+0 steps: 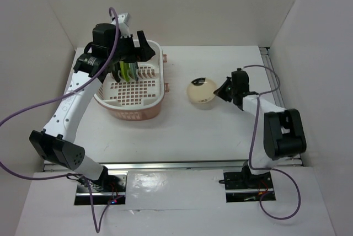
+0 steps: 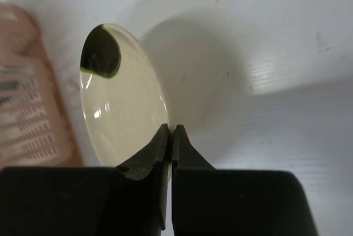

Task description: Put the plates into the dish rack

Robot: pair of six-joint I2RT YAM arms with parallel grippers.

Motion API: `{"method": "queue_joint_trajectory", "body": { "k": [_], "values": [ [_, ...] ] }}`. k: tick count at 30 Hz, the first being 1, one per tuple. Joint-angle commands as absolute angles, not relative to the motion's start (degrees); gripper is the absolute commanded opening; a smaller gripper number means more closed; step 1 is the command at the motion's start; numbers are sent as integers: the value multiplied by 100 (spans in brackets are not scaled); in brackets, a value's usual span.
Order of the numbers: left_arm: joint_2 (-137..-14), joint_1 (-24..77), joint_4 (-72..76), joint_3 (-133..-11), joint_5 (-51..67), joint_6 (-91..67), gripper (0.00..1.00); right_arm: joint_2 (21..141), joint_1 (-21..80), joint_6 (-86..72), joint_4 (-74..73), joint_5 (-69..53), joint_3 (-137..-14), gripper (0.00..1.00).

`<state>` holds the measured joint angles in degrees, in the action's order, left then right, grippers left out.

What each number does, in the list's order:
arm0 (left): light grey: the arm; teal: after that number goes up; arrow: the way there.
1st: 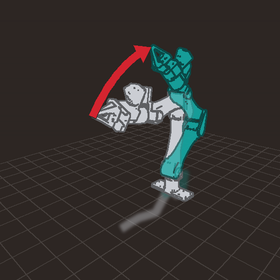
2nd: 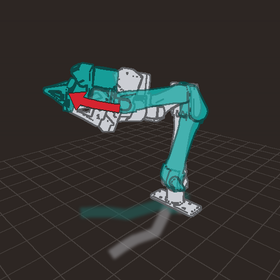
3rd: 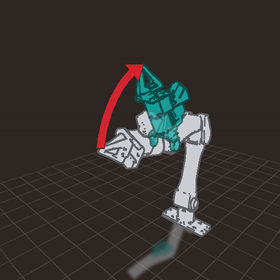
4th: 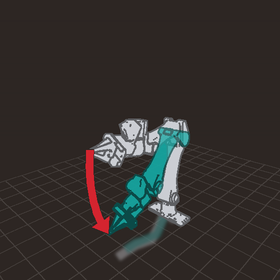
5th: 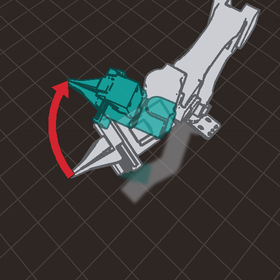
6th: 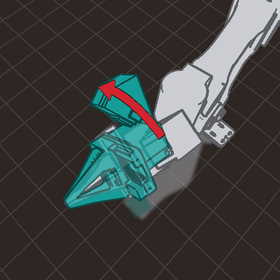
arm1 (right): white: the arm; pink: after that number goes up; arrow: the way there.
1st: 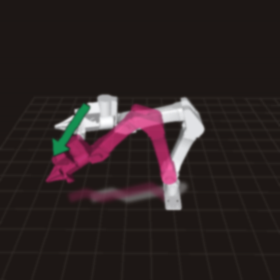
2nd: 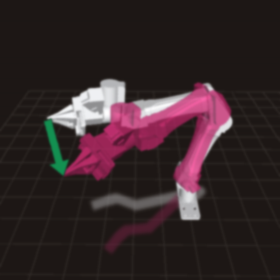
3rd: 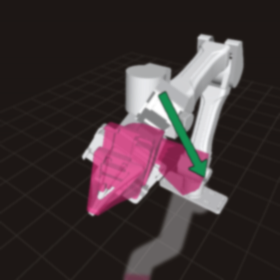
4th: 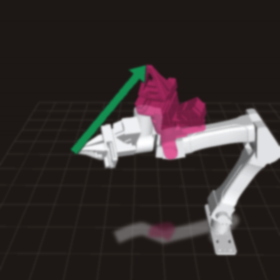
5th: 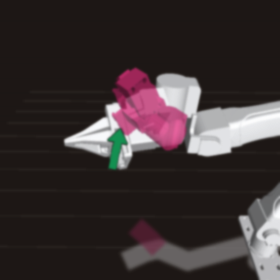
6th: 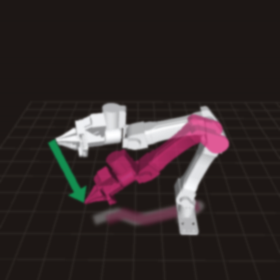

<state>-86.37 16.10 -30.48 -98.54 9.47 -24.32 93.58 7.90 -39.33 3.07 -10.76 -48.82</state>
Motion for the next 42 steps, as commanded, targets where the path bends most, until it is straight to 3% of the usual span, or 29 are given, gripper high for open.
{"method": "queue_joint_trajectory", "body": {
  "k": [1, 6, 9, 13, 21, 26, 30, 38, 41, 42],
  "values": [
    [-8753, 1591, -2716, -9905, 1300, -2601, 100, 8254, 756, -4271, 97, 367, -5247, 0],
    [-9070, 1591, -2611, -9967, 1678, -2759, 100, 7735, 887, -4167, 77, 485, -5467, 0],
    [-9211, 1669, -2610, -10020, 1802, -2760, 100, 7682, 835, -3842, 1035, -1503, -5379, 0],
    [-9439, 1792, -2558, -10072, 1968, -2760, 100, 7971, 1018, -3727, 1897, -3028, -5432, 0],
    [-9615, 1916, -2496, -10125, 1969, -2760, 96, 8297, 1327, -3779, 2452, -3849, -5871, 0],
    [-9668, 1916, -2496, -10072, 1969, -2760, 76, 8429, 1380, -3964, 2750, -3946, -5924, 0],
    [-9668, 1916, -2496, -10072, 1969, -2760, 36, 8429, 1380, -4096, 2856, -3885, -5924, 0],
    [-9773, 1916, -2443, -10072, 2259, -2760, 38, 8543, 1380, -4262, 3015, -3833, -5977, 0],
    [-9826, 1916, -2391, -10072, 2338, -2760, 5, 8543, 1380, -4263, 3076, -3832, -5977, 0],
    [-9826, 1916, -2391, -10124, 2338, -2760, 0, 8595, 1380, -4263, 3076, -3832, -5977, 0]
  ]
}}
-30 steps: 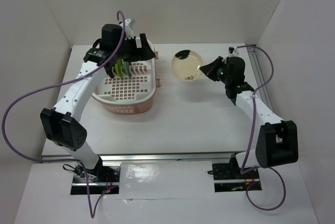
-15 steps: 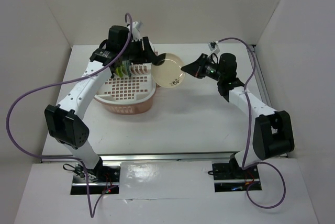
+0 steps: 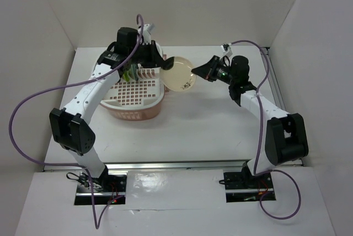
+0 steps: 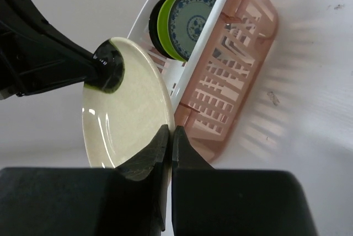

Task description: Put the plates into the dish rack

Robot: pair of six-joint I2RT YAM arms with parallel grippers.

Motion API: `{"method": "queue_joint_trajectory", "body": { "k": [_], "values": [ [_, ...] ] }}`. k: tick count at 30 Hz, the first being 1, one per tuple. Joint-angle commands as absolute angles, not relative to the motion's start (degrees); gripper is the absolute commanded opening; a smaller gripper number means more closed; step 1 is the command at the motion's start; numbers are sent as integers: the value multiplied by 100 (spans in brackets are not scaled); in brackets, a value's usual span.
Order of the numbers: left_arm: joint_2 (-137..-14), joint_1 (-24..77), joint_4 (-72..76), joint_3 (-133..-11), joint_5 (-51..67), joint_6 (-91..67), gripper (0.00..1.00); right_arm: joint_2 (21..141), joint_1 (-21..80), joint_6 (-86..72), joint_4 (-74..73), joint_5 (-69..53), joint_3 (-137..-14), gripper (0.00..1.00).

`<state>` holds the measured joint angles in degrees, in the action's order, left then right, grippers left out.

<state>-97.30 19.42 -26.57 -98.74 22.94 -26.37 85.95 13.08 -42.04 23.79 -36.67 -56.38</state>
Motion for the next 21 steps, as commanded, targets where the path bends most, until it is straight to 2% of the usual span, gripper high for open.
{"method": "queue_joint_trajectory", "body": {
  "k": [1, 6, 9, 10, 11, 12, 15, 21],
  "values": [
    [-9826, 1916, -2391, -10125, 2390, -2760, 0, 8596, 1380, -4315, 3076, -3832, -5977, 0],
    [-9826, 1916, -2391, -10125, 2391, -2760, 0, 8596, 1380, -4447, 3190, -3779, -5977, 0],
    [-9757, 1916, -2391, -10178, 2259, -2707, 0, 8657, 1380, -4562, 3305, -3779, -6037, 10],
    [-9756, 1916, -2391, -10178, 2146, -2707, 0, 8709, 1380, -4562, 3305, -3832, -6038, 21],
    [-9686, 1916, -2338, -10178, 2058, -2707, 0, 8710, 1380, -4614, 3305, -3832, -6099, 89],
    [-9599, 1916, -2338, -10230, 1813, -2707, 0, 8762, 1380, -4562, 3183, -3762, -6169, 100],
    [-9423, 1916, -2495, -10353, 1198, -2707, 0, 8763, 1380, -4491, 2848, -3560, -6170, 100],
    [-9483, 1916, -3164, -11100, -1263, -2417, 0, 8534, 1160, -4368, 2373, -2979, -5950, 100]
  ]
}}
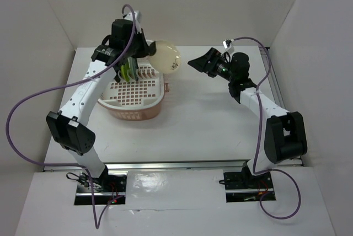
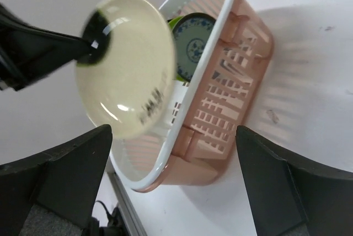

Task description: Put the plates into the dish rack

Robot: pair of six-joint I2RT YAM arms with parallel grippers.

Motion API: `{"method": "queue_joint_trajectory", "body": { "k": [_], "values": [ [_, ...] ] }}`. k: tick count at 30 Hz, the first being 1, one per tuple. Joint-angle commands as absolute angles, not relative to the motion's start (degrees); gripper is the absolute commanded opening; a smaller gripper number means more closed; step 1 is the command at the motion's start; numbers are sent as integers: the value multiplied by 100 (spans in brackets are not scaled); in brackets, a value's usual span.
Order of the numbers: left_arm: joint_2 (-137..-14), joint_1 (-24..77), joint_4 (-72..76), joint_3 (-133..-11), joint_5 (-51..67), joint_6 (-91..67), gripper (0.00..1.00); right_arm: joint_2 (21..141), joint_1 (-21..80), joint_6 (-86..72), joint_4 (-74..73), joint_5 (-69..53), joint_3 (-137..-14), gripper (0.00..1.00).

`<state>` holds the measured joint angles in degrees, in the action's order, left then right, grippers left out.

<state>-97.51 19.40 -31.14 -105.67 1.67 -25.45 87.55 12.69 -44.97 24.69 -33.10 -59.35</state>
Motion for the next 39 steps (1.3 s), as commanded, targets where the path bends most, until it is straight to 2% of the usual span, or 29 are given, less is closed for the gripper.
{"method": "queue_joint_trajectory", "body": {
  "k": [1, 7, 15, 25, 39],
  "values": [
    [-9562, 1916, -3164, -11170, -1561, -2356, 0, 8534, 1091, -4368, 2303, -2979, -5898, 100],
    [-10142, 2241, -2815, -11548, -3942, -1382, 0, 8534, 1037, -4254, 1951, -2927, -5730, 100],
    [-10845, 2619, -1715, -11286, -5395, 182, 0, 8534, 984, -4070, 1521, -3041, -5678, 100],
    [-11039, 2672, -598, -10864, -6003, 1098, 0, 8727, 984, -4175, 1705, -3146, -5572, 100],
    [-11425, 2830, -800, -10731, -6056, 896, 0, 8842, 1090, -4175, 1705, -3252, -5634, 100]
  ]
}}
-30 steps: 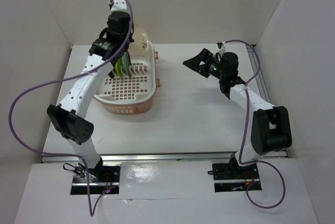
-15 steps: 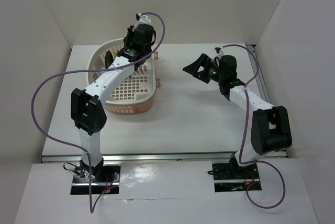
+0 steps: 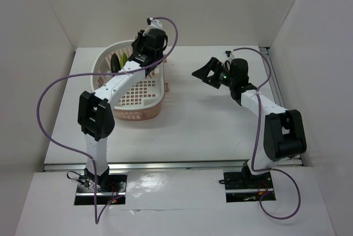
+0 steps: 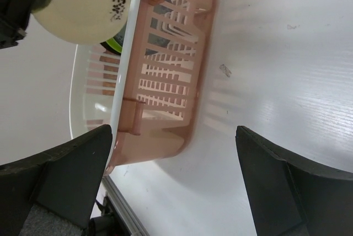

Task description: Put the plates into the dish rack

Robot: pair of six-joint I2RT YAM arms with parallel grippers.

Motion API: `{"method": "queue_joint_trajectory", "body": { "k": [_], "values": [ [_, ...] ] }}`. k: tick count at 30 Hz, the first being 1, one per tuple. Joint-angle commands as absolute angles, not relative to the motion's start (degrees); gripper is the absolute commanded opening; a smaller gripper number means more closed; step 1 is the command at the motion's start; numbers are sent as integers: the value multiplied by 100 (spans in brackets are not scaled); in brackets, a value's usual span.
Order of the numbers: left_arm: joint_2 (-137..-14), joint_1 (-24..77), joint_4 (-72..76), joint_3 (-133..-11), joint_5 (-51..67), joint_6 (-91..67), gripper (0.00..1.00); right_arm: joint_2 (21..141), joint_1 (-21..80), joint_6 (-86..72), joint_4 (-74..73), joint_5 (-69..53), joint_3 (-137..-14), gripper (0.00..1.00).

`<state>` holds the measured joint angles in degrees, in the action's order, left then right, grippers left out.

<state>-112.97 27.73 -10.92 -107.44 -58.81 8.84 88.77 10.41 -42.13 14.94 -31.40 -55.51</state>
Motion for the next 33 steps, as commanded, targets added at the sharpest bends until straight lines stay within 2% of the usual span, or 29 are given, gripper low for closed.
{"method": "queue_joint_trajectory", "body": {
  "k": [1, 33],
  "values": [
    [-11495, 2830, -800, -10731, -6056, 896, 0, 8842, 1090, -4175, 1705, -3252, -5634, 100],
    [-12313, 2883, -1397, -11021, -5774, 124, 0, 8947, 1090, -4228, 1811, -3410, -5572, 100]
  ]
}}
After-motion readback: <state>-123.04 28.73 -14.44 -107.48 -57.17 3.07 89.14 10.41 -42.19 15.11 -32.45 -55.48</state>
